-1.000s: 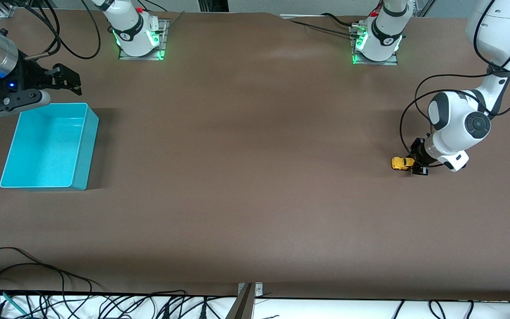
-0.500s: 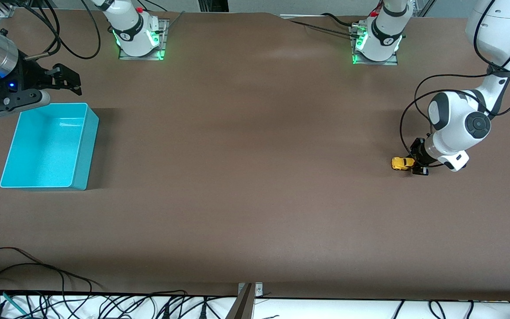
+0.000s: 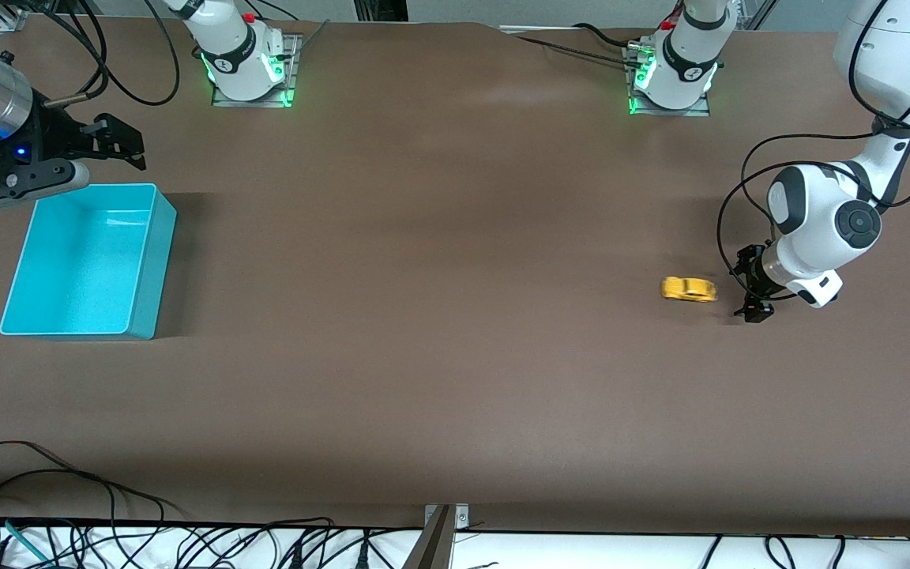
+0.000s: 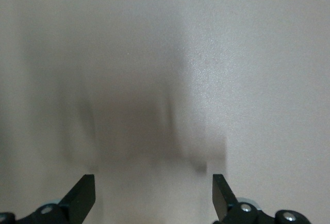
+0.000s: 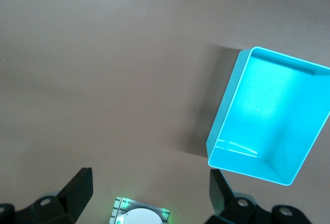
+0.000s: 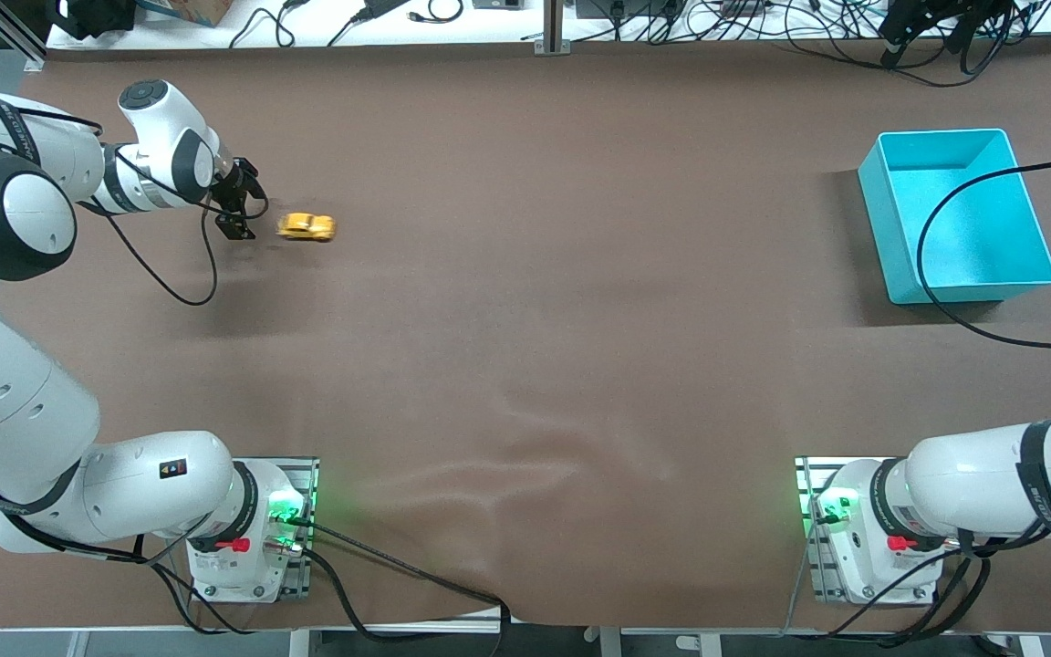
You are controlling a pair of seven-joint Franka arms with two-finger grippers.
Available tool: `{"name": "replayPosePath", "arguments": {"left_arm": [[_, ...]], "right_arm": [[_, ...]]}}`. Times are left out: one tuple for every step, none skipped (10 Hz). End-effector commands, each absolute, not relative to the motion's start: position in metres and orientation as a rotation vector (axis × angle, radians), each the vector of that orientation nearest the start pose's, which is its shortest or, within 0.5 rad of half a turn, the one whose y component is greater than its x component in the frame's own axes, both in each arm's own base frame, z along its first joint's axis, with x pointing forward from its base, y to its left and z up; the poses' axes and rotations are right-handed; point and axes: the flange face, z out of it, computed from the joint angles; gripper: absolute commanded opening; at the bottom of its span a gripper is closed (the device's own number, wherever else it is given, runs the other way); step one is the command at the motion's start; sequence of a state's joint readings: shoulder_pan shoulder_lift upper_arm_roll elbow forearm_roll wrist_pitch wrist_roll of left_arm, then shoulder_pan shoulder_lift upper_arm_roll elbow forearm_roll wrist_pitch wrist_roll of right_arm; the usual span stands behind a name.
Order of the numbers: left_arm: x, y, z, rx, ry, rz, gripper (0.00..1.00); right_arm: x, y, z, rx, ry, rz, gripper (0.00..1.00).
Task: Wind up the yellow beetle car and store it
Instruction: 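Release the car and lift the left gripper as the car drives off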
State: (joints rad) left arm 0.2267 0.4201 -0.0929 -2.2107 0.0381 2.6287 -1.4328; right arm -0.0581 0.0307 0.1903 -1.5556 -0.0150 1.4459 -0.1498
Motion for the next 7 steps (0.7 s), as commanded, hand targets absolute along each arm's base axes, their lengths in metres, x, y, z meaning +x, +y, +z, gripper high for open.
{"name": "replayPosePath", "arguments": {"left_arm": [[0.553, 0.070, 0.199, -2.256, -2.192, 0.003, 1.00], [0.560, 0.067, 0.208, -2.264, -2.170, 0.018, 1.00], [0.570, 0.067, 0.221, -2.274, -2.147, 0.026, 1.00], [0.579, 0.068, 0.238, -2.313, -2.090, 0.040, 1.00], [0.590, 0.062, 0.254, -2.366, -2.023, 0.058, 1.00], [0.604, 0.063, 0.274, -2.410, -1.957, 0.072, 1.00], [0.613, 0.063, 0.294, -2.472, -1.864, 0.090, 1.00]], "right_arm": [[0.548, 0.070, 0.610, -3.116, -0.446, 0.209, 1.00], [0.548, 0.070, 0.610, -3.115, -0.446, 0.212, 1.00], [0.548, 0.070, 0.610, -3.116, -0.446, 0.209, 1.00], [0.548, 0.070, 0.610, -3.116, -0.446, 0.209, 1.00], [0.548, 0.070, 0.610, -3.116, -0.446, 0.209, 1.00], [0.548, 0.070, 0.610, -3.116, -0.446, 0.209, 1.00], [0.548, 0.071, 0.610, -3.115, -0.443, 0.209, 1.00]]}}
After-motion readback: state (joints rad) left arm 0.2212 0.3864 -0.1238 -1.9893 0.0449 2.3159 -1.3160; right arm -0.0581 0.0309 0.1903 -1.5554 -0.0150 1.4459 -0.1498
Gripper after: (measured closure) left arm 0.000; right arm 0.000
